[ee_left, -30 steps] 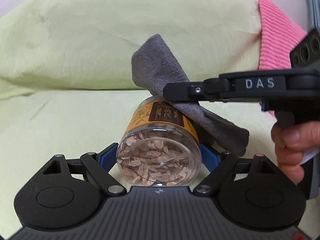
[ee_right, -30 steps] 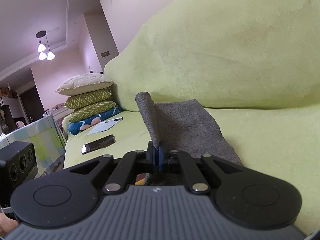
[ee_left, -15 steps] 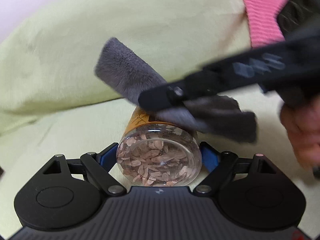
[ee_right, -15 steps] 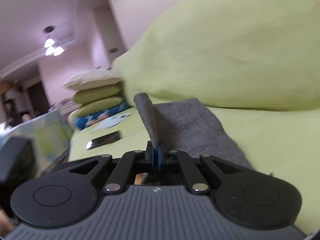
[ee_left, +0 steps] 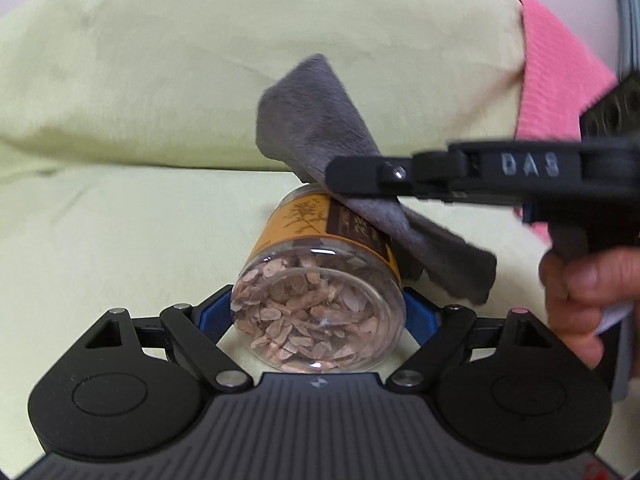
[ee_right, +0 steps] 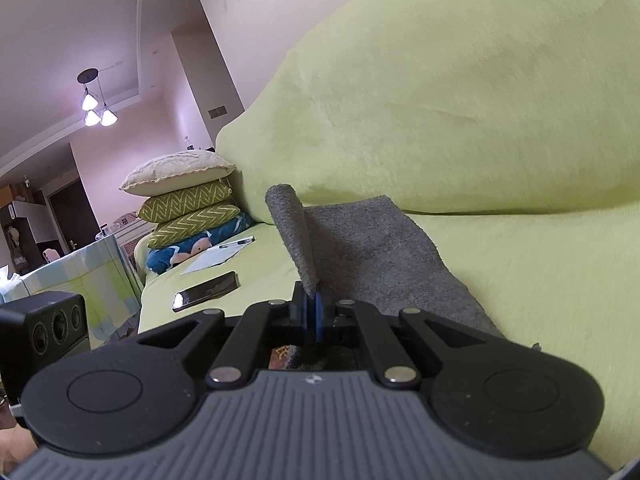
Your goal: Clean container
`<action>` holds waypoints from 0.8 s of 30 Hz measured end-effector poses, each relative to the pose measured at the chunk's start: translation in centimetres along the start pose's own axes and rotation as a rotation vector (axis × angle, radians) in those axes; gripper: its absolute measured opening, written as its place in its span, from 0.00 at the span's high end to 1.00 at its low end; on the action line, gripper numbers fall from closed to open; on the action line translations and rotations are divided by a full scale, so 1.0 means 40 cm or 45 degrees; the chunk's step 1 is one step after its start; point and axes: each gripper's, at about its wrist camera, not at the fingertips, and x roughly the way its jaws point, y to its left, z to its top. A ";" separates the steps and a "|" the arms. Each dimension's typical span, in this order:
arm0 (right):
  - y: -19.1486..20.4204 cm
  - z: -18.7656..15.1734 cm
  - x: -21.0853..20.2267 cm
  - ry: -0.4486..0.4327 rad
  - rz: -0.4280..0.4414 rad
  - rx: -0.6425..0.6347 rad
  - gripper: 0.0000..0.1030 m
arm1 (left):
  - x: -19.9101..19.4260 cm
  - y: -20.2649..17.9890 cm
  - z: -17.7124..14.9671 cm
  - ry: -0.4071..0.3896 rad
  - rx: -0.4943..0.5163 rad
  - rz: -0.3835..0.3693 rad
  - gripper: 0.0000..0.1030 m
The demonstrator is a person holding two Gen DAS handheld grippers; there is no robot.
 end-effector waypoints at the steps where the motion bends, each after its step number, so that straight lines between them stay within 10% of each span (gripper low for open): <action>1: 0.000 0.000 0.001 0.001 0.000 0.000 0.99 | 0.000 0.004 -0.001 0.001 -0.020 -0.007 0.16; 6: 0.003 0.006 -0.008 0.004 -0.016 0.004 0.97 | 0.003 -0.014 0.002 0.004 0.048 0.020 0.17; 16: 0.056 -0.011 -0.010 0.102 0.177 -0.062 0.98 | 0.024 -0.119 -0.035 -0.009 0.598 0.250 0.17; 24: 0.009 0.000 0.000 0.003 -0.012 -0.031 0.99 | 0.030 -0.115 -0.028 -0.010 0.568 0.242 0.17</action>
